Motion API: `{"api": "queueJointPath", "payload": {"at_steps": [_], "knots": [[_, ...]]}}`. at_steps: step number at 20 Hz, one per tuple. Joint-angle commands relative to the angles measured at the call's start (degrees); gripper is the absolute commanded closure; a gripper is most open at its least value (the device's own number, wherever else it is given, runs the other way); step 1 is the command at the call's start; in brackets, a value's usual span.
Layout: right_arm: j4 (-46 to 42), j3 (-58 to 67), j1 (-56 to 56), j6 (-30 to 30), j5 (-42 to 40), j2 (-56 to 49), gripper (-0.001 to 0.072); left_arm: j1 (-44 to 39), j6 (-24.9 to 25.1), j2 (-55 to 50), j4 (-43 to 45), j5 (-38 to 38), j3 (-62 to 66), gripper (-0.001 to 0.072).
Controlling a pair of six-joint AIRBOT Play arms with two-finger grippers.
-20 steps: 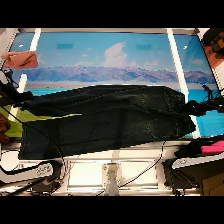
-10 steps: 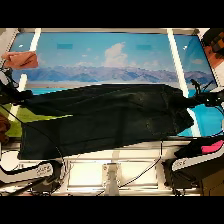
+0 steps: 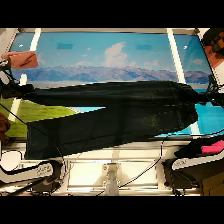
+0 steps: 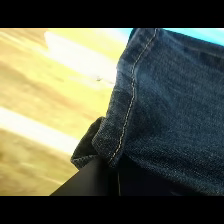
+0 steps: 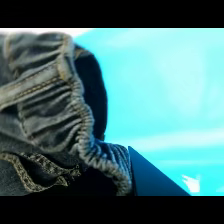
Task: Fold the clothes and pants, and hang the long-sleeved shirts on hangers.
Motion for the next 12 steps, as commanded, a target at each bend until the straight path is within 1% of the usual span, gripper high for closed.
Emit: {"api": "queueJointPath", "payload": {"at_steps": [1, 3, 5, 6, 9, 12], "knots": [[-0.09, 0.07, -1.99, 1.66, 0.74, 0.17, 0.0663, -0.13, 0.02, -0.66, -6.1, -0.04, -1.03, 0.0682], [-0.11, 0.07, -1.97, 1.62, 1.03, 0.17, 0.0663, -1.05, -0.52, -0.87, -4.81, -1.84, -3.23, 0.0683], [-0.11, 0.07, -1.97, 1.62, 0.98, 0.17, 0.0663, -1.66, -5.31, -0.92, 2.29, -6.67, -5.4, 0.0683], [-0.24, 0.07, -1.97, 1.62, 0.85, 0.17, 0.0662, -1.66, -6.16, -0.92, 4.85, -9.11, -6.32, 0.0683], [-0.59, 0.07, -1.97, 1.62, 0.83, 0.15, 0.0663, -1.31, -5.84, -0.9, 5.44, -13.46, -7.8, 0.0682], [-0.76, 0.07, -1.97, 1.62, 0.81, 0.15, 0.0662, -1.38, -5.84, -0.92, 5.46, -15.32, -7.82, 0.0681]]}}
